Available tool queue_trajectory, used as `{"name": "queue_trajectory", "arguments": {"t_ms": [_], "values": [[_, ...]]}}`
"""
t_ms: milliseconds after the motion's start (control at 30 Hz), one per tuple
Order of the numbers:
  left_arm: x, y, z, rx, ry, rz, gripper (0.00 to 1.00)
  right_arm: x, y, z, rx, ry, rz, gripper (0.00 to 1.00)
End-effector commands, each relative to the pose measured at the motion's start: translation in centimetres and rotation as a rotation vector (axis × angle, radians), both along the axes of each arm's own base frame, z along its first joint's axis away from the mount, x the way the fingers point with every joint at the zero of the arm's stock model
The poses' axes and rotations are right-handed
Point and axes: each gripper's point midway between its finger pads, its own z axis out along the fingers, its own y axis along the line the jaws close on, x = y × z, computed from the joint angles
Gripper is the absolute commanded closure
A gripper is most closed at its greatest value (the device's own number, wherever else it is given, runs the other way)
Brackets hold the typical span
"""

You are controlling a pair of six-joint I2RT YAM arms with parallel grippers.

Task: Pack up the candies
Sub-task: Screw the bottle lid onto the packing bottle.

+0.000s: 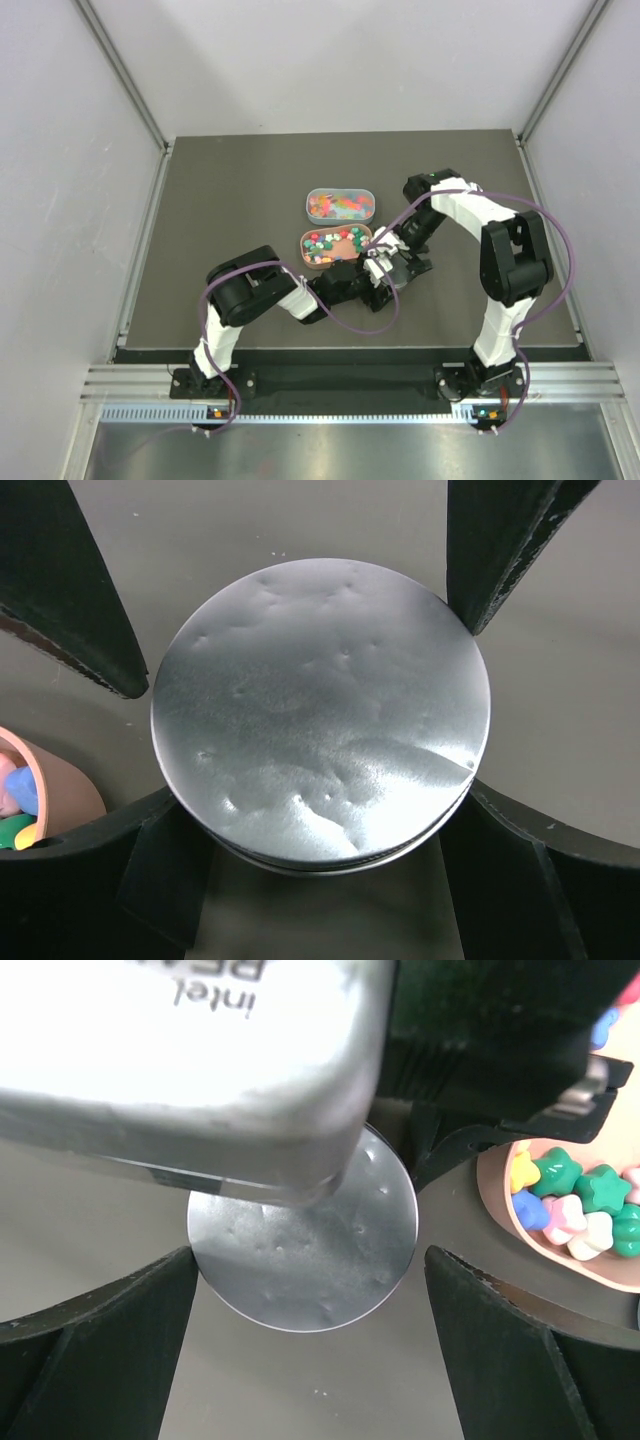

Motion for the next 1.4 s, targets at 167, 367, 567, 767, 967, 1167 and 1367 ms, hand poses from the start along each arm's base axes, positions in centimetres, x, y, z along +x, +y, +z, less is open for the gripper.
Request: {"name": "queue_trajectory", "arguments": {"t_ms": [167, 367, 567, 767, 967, 1167, 1367], "values": [[-4.4, 8.9, -12.9, 0.48, 0.217, 0.001, 0.31, -1.9, -0.4, 0.4, -0.048, 0.08, -0.015, 0.15], [-4.4, 8.8, -12.8, 0.48, 0.219, -0.002, 0.31, -2.0, -0.6, -0.1, -0.068, 0.07, -0.045, 0.23], [-4.3, 8.8, -12.7, 0.476, 0.221, 0.006, 0.32, -2.8, -0.9, -0.9, -0.094, 0.075, -0.104, 0.25], [-4.3, 8.8, -12.5, 0.466, 0.232, 0.005, 0.32, -2.9, -1.6, -2.2, -0.139, 0.056, -0.205, 0.26], [-4.2, 8.7, -12.1, 0.454, 0.226, 0.004, 0.33, -3.0, -1.9, -3.1, -0.176, 0.069, -0.327, 0.27], [-4.1, 8.5, -12.1, 0.451, 0.229, 0.01, 0.33, -2.9, -2.3, -4.5, -0.236, 0.107, -0.517, 0.3], [-4.0, 8.9, -12.1, 0.468, 0.225, 0.02, 0.34, -2.9, -2.2, -5.1, -0.266, 0.129, -0.666, 0.32]]}}
